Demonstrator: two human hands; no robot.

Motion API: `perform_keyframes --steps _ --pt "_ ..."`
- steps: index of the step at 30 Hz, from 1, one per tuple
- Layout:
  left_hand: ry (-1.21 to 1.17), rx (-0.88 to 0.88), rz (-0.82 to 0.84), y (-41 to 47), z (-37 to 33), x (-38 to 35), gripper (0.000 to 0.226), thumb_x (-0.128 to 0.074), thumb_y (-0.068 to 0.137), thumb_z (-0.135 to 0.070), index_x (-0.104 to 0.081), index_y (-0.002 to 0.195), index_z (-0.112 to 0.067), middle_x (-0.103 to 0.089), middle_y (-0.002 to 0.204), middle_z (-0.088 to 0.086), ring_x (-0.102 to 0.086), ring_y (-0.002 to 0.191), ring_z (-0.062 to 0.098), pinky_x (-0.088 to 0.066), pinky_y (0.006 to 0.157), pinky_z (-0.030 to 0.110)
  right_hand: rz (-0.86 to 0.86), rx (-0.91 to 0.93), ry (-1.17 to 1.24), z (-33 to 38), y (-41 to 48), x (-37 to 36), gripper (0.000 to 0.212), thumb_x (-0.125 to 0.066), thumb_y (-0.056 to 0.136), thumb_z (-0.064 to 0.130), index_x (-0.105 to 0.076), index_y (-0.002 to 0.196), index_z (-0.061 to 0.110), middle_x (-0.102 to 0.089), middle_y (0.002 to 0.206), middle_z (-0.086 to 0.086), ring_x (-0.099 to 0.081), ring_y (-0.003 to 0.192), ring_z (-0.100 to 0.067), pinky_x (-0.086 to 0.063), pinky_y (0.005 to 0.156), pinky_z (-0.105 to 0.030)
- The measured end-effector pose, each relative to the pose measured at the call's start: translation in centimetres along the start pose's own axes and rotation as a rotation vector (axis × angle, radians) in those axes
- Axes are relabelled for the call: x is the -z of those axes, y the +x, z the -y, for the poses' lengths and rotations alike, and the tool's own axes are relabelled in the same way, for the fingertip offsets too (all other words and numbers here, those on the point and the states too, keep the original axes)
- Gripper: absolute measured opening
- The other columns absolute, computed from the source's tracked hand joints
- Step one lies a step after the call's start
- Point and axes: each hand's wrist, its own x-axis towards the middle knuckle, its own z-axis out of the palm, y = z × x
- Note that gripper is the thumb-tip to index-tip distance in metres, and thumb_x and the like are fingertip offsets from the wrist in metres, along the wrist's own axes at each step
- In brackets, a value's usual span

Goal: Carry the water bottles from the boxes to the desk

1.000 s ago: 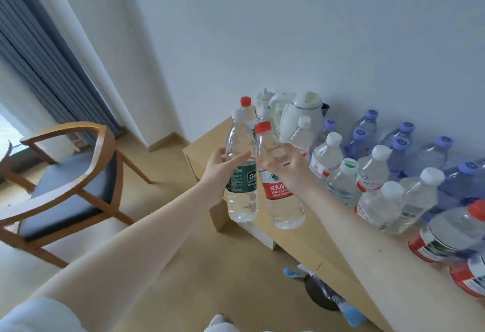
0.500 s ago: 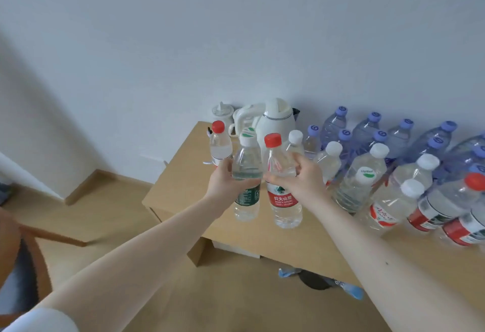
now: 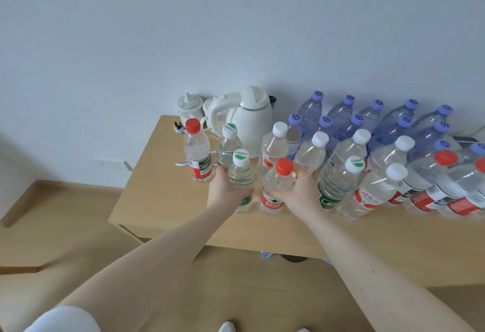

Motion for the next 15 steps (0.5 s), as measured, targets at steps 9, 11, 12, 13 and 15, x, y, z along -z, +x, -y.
perform_keyframes --steps 9,11,12,13,15 --pt "0.205 -0.122 0.054 0.9 0.7 -0.3 0.059 -0.08 0.074 -0.024 -0.043 0.118 -0.01 -0.057 0.11 0.002 -0.057 0.1 0.021 -0.05 0.079 0.035 -0.053 0.025 -0.071 -1.3 -0.4 -1.8 0.067 -0.087 0.066 0.026 -0.056 0.125 0.017 -0.065 0.101 0.004 -0.061 0.1 -0.023 -0.048 0.088 -0.04" --pt "0.219 -0.126 0.055 0.9 0.7 -0.3 0.059 -0.08 0.074 -0.025 -0.043 0.117 -0.01 -0.057 0.112 0.004 -0.057 0.102 0.022 -0.051 0.083 0.039 -0.078 0.035 -0.074 -1.6 -0.7 -1.9 0.066 -0.088 0.065 0.028 -0.057 0.123 0.016 -0.065 0.099 0.004 -0.061 0.098 -0.024 -0.049 0.086 -0.04" --pt "0.215 -0.121 0.054 1.0 0.8 -0.3 0.06 -0.081 0.074 -0.025 -0.043 0.118 -0.01 -0.058 0.113 0.004 -0.057 0.103 0.022 -0.052 0.084 0.04 -0.09 0.043 -0.071 -1.7 -0.8 -2.0 0.065 -0.088 0.064 0.029 -0.058 0.121 0.016 -0.066 0.1 0.002 -0.061 0.098 -0.024 -0.049 0.086 -0.041" --pt "0.201 -0.116 0.051 1.0 1.0 -0.3 0.061 -0.081 0.073 -0.026 -0.043 0.119 -0.011 -0.058 0.113 0.003 -0.057 0.103 0.022 -0.052 0.084 0.04 -0.102 0.045 -0.067 -1.8 -0.9 -2.2 0.065 -0.088 0.064 0.03 -0.058 0.12 0.017 -0.067 0.102 0.0 -0.061 0.099 -0.025 -0.049 0.087 -0.043" --pt "0.149 -0.11 0.044 1.0 1.3 -0.3 0.064 -0.082 0.071 -0.025 -0.045 0.123 -0.013 -0.059 0.112 -0.001 -0.057 0.102 0.018 -0.051 0.083 0.034 -0.118 0.043 -0.051 -1.9 -0.9 -2.6 0.067 -0.088 0.064 0.031 -0.057 0.122 0.018 -0.067 0.106 -0.002 -0.06 0.103 -0.025 -0.048 0.089 -0.045"
